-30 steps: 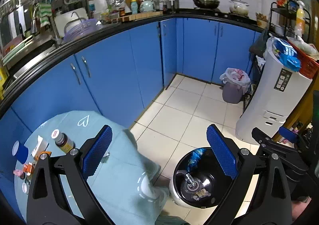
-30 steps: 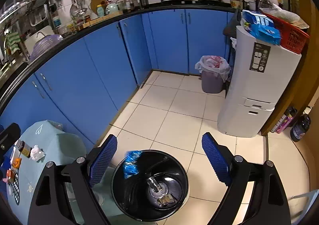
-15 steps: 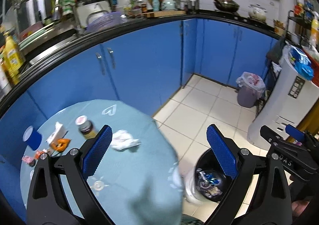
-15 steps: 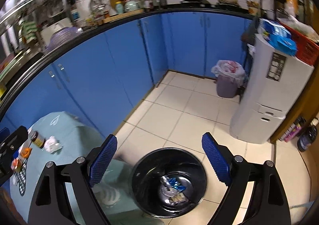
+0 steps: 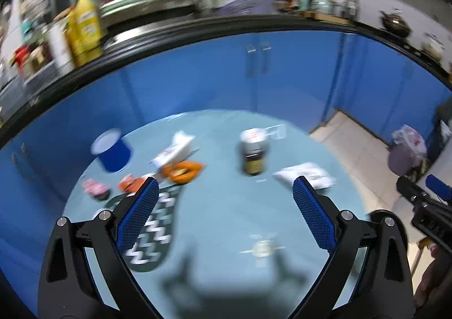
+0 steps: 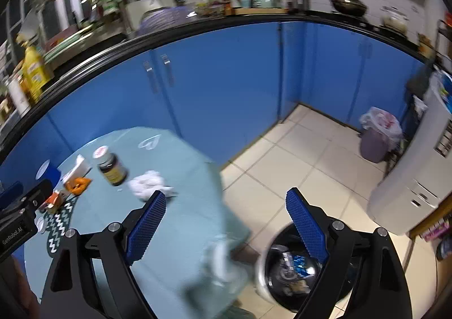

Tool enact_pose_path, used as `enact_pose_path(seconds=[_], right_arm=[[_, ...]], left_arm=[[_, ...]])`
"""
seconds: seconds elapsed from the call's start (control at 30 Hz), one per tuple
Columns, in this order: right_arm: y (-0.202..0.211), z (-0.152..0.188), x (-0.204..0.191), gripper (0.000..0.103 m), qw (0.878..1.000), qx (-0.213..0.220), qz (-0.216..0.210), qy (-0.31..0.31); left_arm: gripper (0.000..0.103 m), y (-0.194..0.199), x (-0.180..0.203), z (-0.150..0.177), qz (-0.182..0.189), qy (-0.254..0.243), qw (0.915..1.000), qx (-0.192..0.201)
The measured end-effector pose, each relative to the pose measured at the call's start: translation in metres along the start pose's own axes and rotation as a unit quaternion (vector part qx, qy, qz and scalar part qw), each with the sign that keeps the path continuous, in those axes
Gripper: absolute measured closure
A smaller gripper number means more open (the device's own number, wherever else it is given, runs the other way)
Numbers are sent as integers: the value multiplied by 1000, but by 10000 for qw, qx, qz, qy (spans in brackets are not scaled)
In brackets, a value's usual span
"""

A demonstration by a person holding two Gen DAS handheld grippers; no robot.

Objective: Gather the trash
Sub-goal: 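Grasp the white tissue with the right gripper while the left gripper grasps the clear round lid, then lift the tissue and round lid toward the bin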

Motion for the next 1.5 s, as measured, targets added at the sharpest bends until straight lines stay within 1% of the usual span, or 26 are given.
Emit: enact_pose_path(seconds=[0.1, 0.17, 0.27, 0.4, 0.53, 0.73, 0.93, 0.97, 1.03, 1.1, 1.13, 1.17, 1.2, 1.27, 1.3, 1.33, 1.37, 1.4, 1.43, 1.5], right_arm=[[-9, -1, -30, 18, 9997, -68, -143, 191], [-18, -1, -54, 18, 9990, -122, -280, 325], [-30, -1, -79, 18, 9981, -194, -300, 493], [-46, -1, -97, 18, 9974, -316, -240, 600], [-63, -2, -105, 18, 9971, -427, -77, 622], [-91, 2, -107, 18, 9957, -701, 98, 603], [-111, 6, -115, 18, 9933, -952, 109, 653], [-113, 7, -116, 18, 9930, -970, 107, 668], [-117, 7, -119, 18, 9926, -1001, 108, 678], [-119, 8, -122, 18, 9923, -1007, 131, 710], [-119, 9, -123, 18, 9920, -1007, 130, 748], [-119, 10, -126, 21, 9915, -989, 133, 831], [-118, 11, -128, 24, 9911, -957, 152, 908], [-116, 12, -132, 45, 9901, -924, 199, 1040], [-115, 13, -132, 49, 9901, -906, 212, 1056], [-114, 12, -130, 57, 9903, -887, 222, 1046], [-113, 11, -128, 65, 9909, -868, 190, 1007], [-110, 10, -125, 69, 9917, -837, 144, 965], [-109, 9, -124, 74, 9921, -824, 105, 939], [-105, 8, -121, 77, 9923, -855, -15, 894]], left_arm=[[9, -6, -45, 11, -352, 214, 9991, -92], [9, -9, -70, 20, -525, 362, 9978, -161], [9, -14, -101, 32, -732, 567, 9953, -288], [9, -21, -143, 50, -931, 841, 9910, -473], [9, -32, -168, 64, -1010, 1028, 9875, -643], [9, -46, -189, 75, -992, 1220, 9841, -829], [10, -61, -202, 79, -983, 1346, 9812, -968], [12, -63, -203, 80, -984, 1363, 9807, -994], [25, -68, -205, 82, -970, 1386, 9797, -1079], [31, -72, -206, 85, -932, 1431, 9783, -1176], [31, -72, -207, 86, -871, 1486, 9783, -1150], [32, -72, -207, 86, -889, 1479, 9784, -1137], [36, -72, -206, 86, -896, 1448, 9788, -1139], [41, -71, -204, 85, -867, 1438, 9793, -1132], [47, -71, -203, 84, -851, 1427, 9796, -1130], [52, -72, -202, 84, -834, 1416, 9799, -1131], [55, -72, -201, 83, -824, 1399, 9802, -1135], [62, -72, -200, 83, -800, 1393, 9804, -1142], [62, -71, -199, 82, -800, 1392, 9804, -1145], [62, -70, -197, 82, -749, 1392, 9805, -1169]])
Point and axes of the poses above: each gripper's, at about its wrist camera, not at the fingertips, and y roughly against the way its jaws point, x to its right, z to its underside, the point moved 2 cm from there along -y, roughly the way its jaws point, and after that the axes turned 7 degrees about z, right-handed, at the moved point
